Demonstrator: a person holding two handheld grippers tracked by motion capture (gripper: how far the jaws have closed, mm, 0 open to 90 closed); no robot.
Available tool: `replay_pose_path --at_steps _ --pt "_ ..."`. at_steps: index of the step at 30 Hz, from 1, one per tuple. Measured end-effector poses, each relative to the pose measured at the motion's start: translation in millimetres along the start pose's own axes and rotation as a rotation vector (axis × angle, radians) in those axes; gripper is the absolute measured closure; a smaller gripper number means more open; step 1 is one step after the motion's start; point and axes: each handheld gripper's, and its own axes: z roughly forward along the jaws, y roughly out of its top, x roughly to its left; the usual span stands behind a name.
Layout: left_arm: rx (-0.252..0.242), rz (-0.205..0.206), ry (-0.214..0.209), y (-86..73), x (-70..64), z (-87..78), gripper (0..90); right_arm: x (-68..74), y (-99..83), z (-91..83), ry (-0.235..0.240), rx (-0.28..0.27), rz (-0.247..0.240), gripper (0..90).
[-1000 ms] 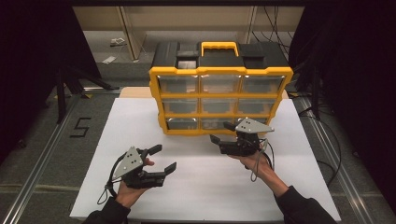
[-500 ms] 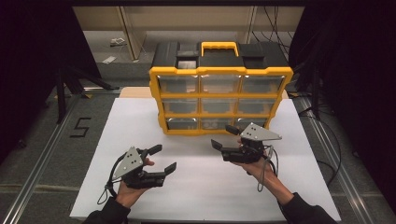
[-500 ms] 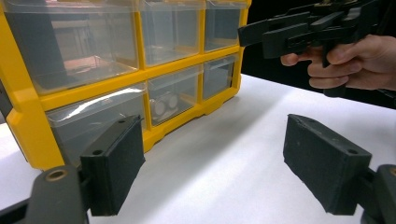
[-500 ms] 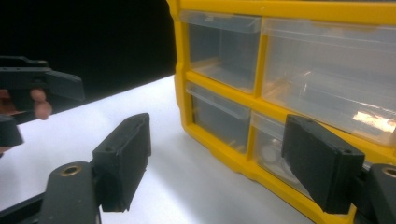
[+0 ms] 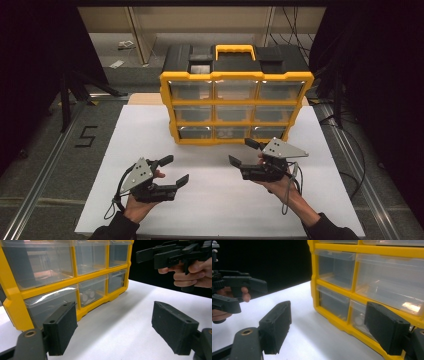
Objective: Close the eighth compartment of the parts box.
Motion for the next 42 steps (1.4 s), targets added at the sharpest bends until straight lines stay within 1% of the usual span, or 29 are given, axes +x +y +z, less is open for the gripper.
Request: replay_pose_path --at_steps 6,11,16,21,30,35,39,42 --pt "-0.002 -0.003 0.0 -0.1 0.5 -0.2 20.0 0.6 -1.4 -9.7 -0.007 -0.016 0.006 22.3" --pt "-0.001 0.002 -0.001 0.1 0.4 0.4 20.0 0.7 -4.2 -17.9 -0.014 -0.023 0.012 22.0" --pt "-0.011 -0.002 -0.003 0.1 0.1 -0.4 20.0 1.1 -7.4 -26.8 -0.023 -0.036 0.017 21.6" --pt "-0.012 0.003 -0.009 0.2 -0.1 -0.2 19.9 3.1 -10.3 -34.0 -0.037 -0.05 0.005 20.8" --pt "-0.02 0.006 -0.014 0.5 -0.7 -0.8 19.8 8.3 -14.7 -45.4 -0.054 -0.055 -0.001 19.5" --pt "-0.022 0.007 -0.016 0.6 -0.7 -1.2 19.8 10.3 -16.3 -52.2 -0.066 -0.064 0.007 19.3" --pt "-0.023 0.008 -0.017 0.6 -0.8 -1.1 19.8 12.4 -18.6 -56.3 -0.064 -0.067 0.014 19.1" --pt "-0.024 0.01 -0.018 0.6 -1.0 -0.9 19.7 14.5 -21.8 -57.6 -0.063 -0.058 0.005 18.7"
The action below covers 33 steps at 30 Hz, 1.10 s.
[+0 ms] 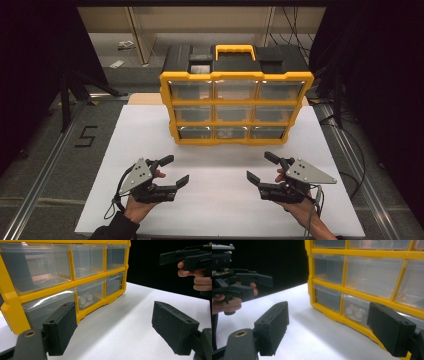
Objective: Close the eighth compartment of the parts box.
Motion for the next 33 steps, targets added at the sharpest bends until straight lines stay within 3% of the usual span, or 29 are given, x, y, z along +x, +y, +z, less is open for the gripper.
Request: replay_pose_path --at_steps 18,33 --pt "-0.004 -0.008 0.002 0.0 0.6 -0.1 18.1 11.9 -10.9 -12.9 0.013 0.012 -0.001 15.4" --pt "-0.004 -0.008 0.004 0.1 0.7 0.1 17.5 9.8 -11.3 -13.6 0.008 0.006 -0.003 15.3"
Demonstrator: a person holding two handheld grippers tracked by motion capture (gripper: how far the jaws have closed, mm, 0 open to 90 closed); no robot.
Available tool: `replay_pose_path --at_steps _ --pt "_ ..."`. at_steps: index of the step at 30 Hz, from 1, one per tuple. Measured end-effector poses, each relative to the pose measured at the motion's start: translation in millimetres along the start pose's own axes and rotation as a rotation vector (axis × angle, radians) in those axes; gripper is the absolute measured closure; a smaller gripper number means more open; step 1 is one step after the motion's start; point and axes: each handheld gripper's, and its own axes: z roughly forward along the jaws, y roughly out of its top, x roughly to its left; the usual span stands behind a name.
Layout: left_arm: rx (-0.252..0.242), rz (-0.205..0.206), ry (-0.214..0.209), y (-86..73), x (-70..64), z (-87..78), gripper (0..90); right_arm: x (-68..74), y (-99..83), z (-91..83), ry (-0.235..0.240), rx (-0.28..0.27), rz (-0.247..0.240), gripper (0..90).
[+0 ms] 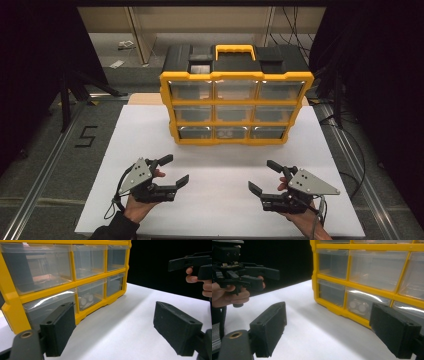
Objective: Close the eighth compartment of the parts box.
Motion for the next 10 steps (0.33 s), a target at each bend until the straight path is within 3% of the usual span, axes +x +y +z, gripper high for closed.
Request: replay_pose_path --at_steps 10 --pt "0.001 0.0 0.0 0.0 0.4 0.5 17.5 -1.1 -0.8 0.7 0.0 0.005 -0.006 15.4"
